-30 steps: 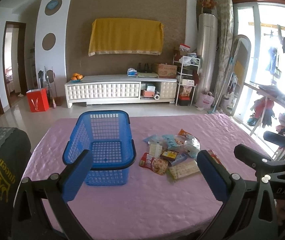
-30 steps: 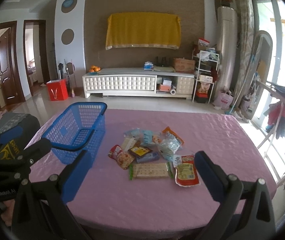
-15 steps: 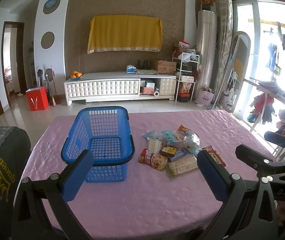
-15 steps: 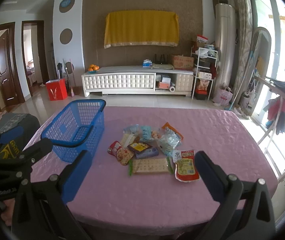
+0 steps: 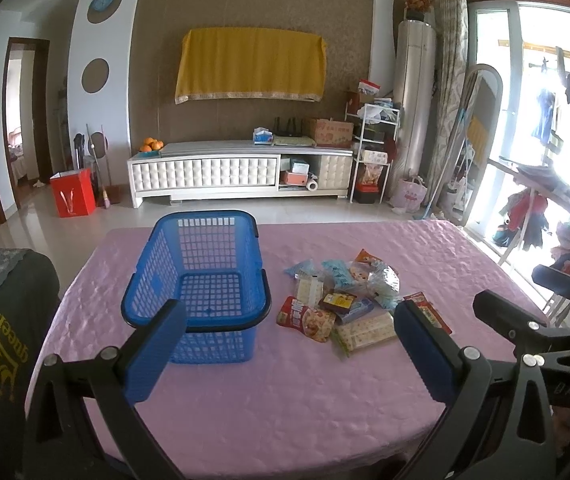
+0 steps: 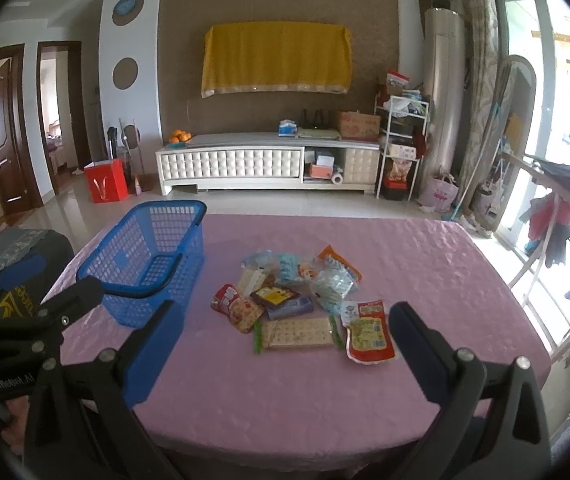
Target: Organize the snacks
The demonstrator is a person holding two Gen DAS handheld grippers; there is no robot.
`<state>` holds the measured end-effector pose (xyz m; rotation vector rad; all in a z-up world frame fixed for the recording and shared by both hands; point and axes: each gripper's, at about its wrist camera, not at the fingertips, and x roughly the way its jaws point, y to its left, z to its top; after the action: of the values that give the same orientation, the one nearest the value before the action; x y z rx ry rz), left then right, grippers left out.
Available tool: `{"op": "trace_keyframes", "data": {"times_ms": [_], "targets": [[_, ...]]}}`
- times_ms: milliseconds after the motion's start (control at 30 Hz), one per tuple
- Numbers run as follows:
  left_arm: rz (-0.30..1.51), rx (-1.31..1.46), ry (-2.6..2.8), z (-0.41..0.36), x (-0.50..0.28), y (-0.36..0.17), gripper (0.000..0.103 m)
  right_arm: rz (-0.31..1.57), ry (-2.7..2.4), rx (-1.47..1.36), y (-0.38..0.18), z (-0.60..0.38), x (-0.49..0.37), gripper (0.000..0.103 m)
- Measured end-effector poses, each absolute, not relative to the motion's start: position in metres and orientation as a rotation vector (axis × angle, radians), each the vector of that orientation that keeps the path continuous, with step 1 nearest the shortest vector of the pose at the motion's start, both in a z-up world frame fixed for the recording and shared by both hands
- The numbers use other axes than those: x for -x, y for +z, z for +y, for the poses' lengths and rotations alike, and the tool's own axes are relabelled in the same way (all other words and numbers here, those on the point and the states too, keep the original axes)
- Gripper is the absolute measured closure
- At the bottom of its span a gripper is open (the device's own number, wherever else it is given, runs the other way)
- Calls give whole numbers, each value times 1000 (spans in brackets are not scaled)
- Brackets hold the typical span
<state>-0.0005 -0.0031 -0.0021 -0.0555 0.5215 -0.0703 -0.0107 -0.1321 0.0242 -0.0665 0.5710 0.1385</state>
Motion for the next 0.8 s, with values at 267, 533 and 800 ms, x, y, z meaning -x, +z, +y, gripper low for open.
{"op": "trace_keyframes", "data": {"times_ms": [267, 533, 800], "targets": [[511, 34, -68, -7, 3, 3, 0, 579, 140, 64, 23, -135, 10, 0], [523, 26, -59, -9, 0, 3, 0, 588, 146, 60, 22, -136, 11, 0], [563, 19, -56, -18, -19, -2, 0, 625, 133, 62, 15, -141, -7, 0]]}}
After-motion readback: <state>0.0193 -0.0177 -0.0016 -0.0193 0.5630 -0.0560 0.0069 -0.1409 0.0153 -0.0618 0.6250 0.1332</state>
